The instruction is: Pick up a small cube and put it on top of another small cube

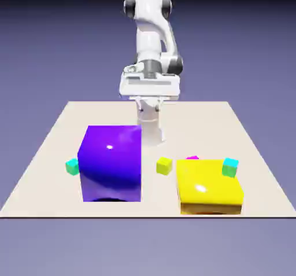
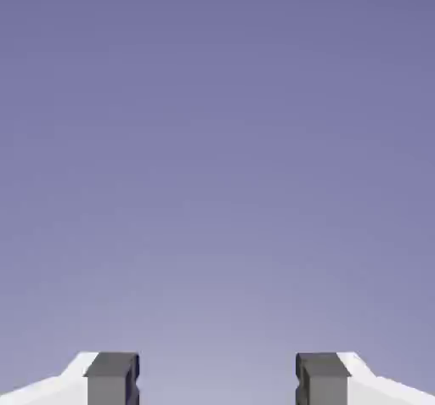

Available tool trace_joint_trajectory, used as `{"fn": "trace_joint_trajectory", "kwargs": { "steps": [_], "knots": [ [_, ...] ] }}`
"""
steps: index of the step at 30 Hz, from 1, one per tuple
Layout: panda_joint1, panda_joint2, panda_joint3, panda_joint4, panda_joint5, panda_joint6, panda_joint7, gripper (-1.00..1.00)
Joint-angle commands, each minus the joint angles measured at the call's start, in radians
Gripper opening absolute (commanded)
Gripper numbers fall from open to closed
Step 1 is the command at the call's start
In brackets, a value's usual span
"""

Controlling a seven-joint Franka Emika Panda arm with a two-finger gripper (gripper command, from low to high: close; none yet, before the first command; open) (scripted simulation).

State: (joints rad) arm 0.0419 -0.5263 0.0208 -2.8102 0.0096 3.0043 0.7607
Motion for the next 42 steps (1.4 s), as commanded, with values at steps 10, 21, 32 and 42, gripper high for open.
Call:
{"fn": "trace_joint_trajectory", "kwargs": {
  "steps": [10,21,32,42],
  "knots": [
    [0.248,0.362,0.173,-0.001,0.079,-0.271,0.163,0.0],
    [0.396,0.693,0.186,0.006,0.052,-0.211,0.271,0.0],
    [0.361,0.552,0.231,0.0,0.099,-0.345,0.24,-1.0],
    [0.169,0.258,0.155,-0.103,0.062,-0.538,-0.012,-1.0]
  ]
}}
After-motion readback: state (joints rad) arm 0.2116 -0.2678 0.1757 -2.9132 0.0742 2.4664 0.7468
